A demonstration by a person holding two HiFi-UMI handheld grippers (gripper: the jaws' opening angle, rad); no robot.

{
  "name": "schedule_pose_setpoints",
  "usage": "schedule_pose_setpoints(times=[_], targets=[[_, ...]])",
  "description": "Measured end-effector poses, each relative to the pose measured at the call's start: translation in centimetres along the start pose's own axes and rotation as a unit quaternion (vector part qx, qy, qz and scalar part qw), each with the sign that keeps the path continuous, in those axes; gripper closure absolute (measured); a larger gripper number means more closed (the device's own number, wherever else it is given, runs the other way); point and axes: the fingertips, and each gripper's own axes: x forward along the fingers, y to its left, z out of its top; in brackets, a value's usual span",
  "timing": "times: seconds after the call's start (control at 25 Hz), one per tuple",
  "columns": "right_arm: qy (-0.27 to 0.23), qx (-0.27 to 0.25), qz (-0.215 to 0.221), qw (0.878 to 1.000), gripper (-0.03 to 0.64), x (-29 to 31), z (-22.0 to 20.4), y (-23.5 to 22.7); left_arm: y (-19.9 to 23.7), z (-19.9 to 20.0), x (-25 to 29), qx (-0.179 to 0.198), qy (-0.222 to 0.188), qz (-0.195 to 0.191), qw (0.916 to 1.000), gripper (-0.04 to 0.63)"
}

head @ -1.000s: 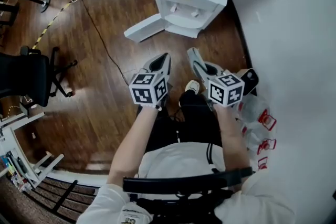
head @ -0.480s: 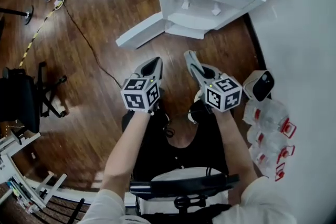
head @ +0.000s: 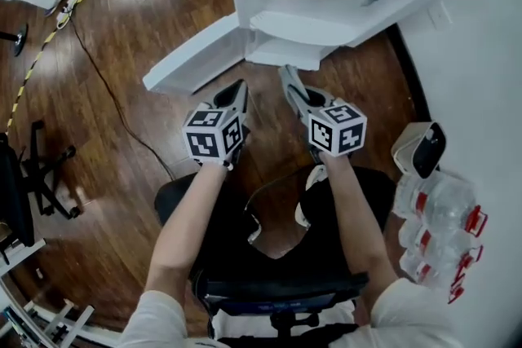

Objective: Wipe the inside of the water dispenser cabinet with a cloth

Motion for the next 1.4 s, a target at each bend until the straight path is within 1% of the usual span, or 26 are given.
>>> schedule_pose_setpoints(times=[0.08,0.2,0.28,0.36,0.48,0.6,0.68,0.8,0.88,0.96,1.12,1.2,1.32,1.4], targets=[[-0.014,0.01,-0.002,1.0,0.589,2.1,-0.5,-2.1,0.3,-0.8,2.3,0.006,0.002,-0.014,0.9999,0.607],[-0.046,0.044,0.02,0.998,0.589,5.6,-1.3,-4.2,1.1,-2.1,5.7,0.029,0.016,-0.037,0.9988,0.607],[-0.057,0.037,0.025,0.997,0.589,7.8,-1.9,-5.0,2.1,-2.4,7.6,0.044,0.025,-0.045,0.9977,0.607],[-0.063,0.019,0.021,0.998,0.589,9.8,-2.4,-5.9,3.3,-2.2,8.9,0.053,0.021,-0.047,0.9973,0.607],[-0.089,0.027,0.025,0.995,0.588,12.3,-2.7,-7.3,5.3,-2.5,10.7,0.061,0.014,-0.034,0.9975,0.607],[-0.133,0.02,0.042,0.99,0.588,14.6,-1.8,-8.1,7.0,-3.6,12.0,0.06,0.012,-0.019,0.9979,0.607],[-0.169,0.019,0.058,0.984,0.588,15.7,-0.9,-8.4,7.8,-4.6,12.2,0.049,0.011,-0.011,0.9987,0.607],[-0.23,0.014,0.082,0.97,0.588,16.4,0.6,-8.3,9.3,-6.2,11.7,0.03,0.011,0.013,0.9994,0.607],[-0.256,0.007,0.088,0.963,0.588,16.9,1.3,-8.2,10.2,-6.8,11.9,0.016,0.011,0.029,0.9994,0.607],[-0.272,-0.003,0.084,0.959,0.588,17.2,1.8,-8.5,10.5,-6.8,12.3,0.013,0.006,0.033,0.9994,0.607],[-0.305,-0.035,0.078,0.949,0.588,17.1,3.6,-8.5,10.4,-5.1,12.4,0.041,-0.01,0.033,0.9985,0.607],[-0.318,-0.045,0.076,0.944,0.586,16.9,4.4,-8.7,10.3,-4.2,12.5,0.048,-0.02,0.034,0.9981,0.607],[-0.325,-0.039,0.092,0.941,0.586,17.2,5.2,-8.5,10.2,-2.6,12.5,0.043,-0.045,0.035,0.9974,0.607],[-0.326,-0.05,0.101,0.939,0.586,17.2,5.8,-7.7,10.0,-1.9,12.2,0.049,-0.054,0.041,0.9965,0.607]])
